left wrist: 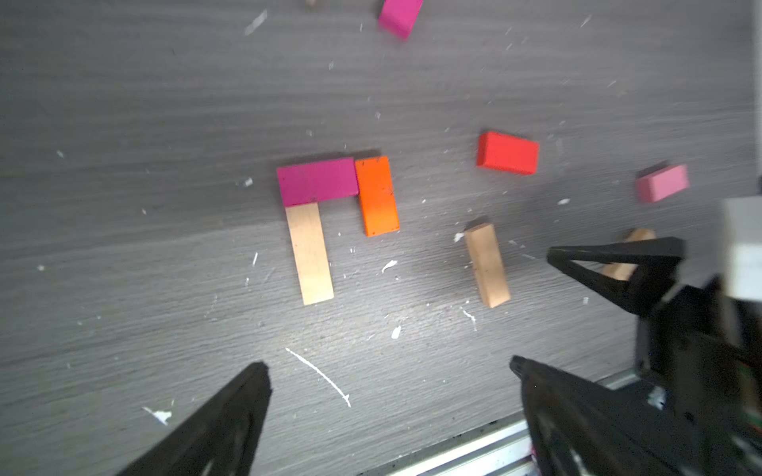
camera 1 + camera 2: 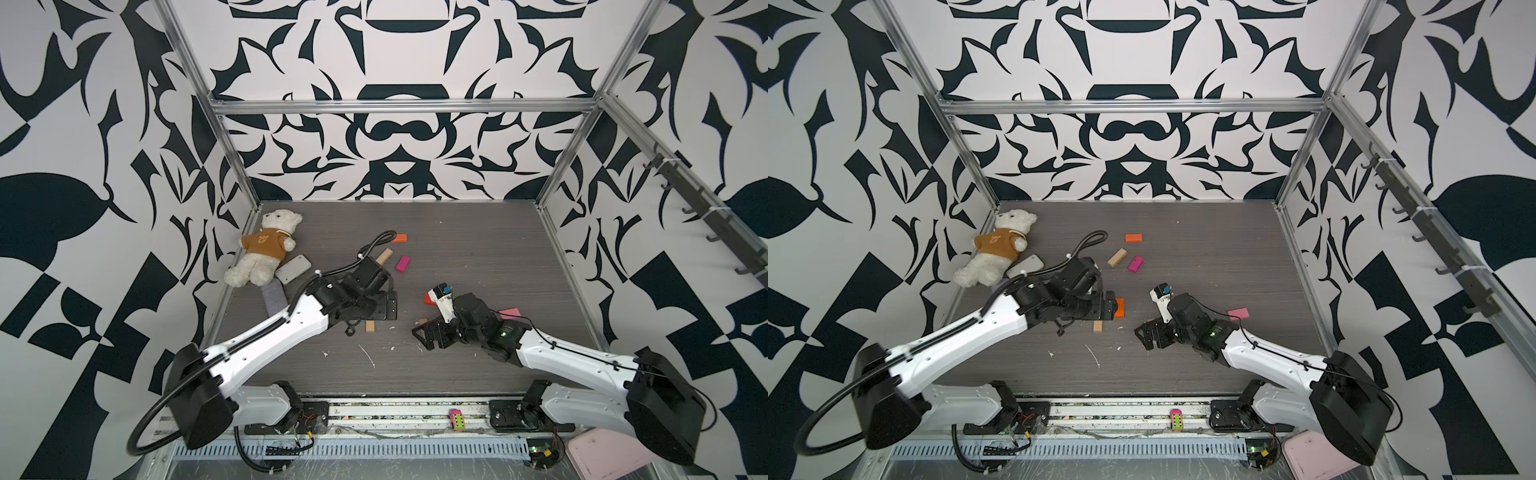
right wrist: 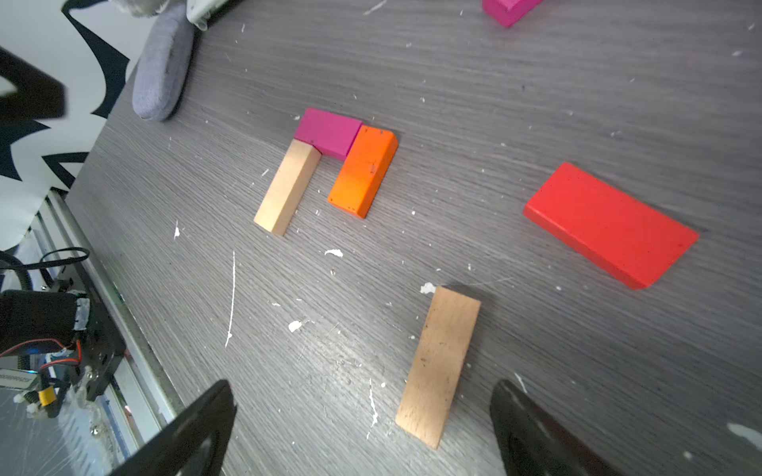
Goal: Assemble the letter p with building blocks
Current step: Pick up the building block from the center of the board.
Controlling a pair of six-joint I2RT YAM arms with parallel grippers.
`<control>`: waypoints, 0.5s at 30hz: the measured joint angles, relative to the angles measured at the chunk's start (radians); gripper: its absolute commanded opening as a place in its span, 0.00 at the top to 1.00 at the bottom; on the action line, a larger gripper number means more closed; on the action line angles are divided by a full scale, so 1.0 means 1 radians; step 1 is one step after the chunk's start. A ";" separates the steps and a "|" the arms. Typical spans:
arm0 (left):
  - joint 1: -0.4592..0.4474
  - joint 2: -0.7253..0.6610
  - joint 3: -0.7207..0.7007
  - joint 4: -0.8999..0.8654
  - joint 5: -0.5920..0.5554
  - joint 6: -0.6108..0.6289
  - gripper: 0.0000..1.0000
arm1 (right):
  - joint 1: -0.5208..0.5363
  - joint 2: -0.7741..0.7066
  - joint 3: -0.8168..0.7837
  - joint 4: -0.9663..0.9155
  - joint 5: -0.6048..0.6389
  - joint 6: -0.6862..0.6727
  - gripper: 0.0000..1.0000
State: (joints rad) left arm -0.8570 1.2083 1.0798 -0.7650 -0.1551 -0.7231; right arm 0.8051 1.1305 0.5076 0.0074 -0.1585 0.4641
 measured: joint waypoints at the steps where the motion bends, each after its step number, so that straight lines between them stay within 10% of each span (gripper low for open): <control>1: 0.000 -0.056 -0.008 0.003 -0.007 0.013 0.01 | -0.002 -0.012 0.000 -0.003 0.007 0.003 0.01; 15: 0.006 -0.406 -0.139 0.082 -0.127 0.259 0.01 | -0.088 0.098 0.232 -0.273 0.251 0.182 0.01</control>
State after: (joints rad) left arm -0.8509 0.8024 0.9409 -0.6834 -0.2817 -0.4641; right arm 0.7174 1.2285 0.7391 -0.2657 0.0929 0.6456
